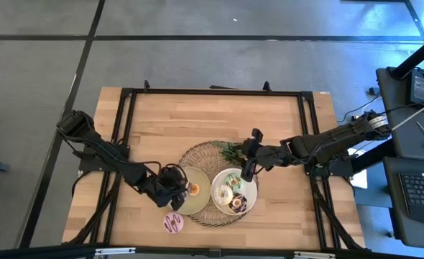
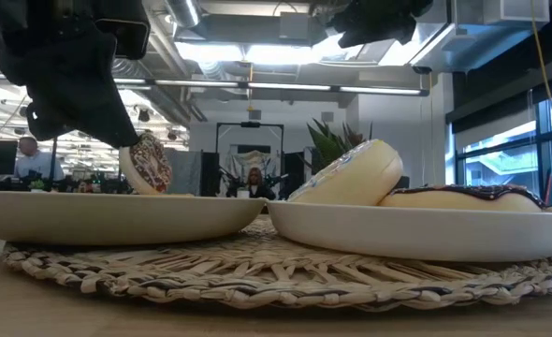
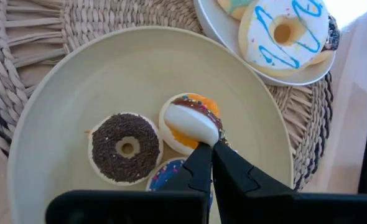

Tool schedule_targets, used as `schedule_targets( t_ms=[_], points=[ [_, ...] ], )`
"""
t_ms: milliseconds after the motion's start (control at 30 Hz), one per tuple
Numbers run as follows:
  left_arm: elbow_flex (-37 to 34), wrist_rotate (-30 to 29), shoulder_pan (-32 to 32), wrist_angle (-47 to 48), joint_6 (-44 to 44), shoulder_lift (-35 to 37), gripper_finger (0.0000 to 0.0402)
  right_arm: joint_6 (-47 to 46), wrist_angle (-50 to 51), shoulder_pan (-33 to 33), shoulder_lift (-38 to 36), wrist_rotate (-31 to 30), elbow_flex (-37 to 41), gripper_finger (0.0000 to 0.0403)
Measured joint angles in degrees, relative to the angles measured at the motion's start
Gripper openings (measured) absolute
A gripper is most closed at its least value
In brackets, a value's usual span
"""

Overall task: Pick & Place donuts
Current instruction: Put the small brown donut on the brown plate

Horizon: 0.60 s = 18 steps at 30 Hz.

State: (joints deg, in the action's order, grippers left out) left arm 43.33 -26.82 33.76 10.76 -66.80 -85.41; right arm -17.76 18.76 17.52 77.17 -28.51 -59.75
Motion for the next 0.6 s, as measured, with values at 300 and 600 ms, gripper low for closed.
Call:
schedule_targets(
  t_ms=[300,600],
  points=[
    [0.00,-0.73,0.00,0.29,0.41,0.00,0.0014,0.00,0.45,0.00,0.02,0.00,0.00,0.0178],
    [0.00,1.25,0.00,0.28,-0.03,0.00,0.0024,0.00,0.45,0.00,0.02,0.02,0.00,0.0178]
  ],
)
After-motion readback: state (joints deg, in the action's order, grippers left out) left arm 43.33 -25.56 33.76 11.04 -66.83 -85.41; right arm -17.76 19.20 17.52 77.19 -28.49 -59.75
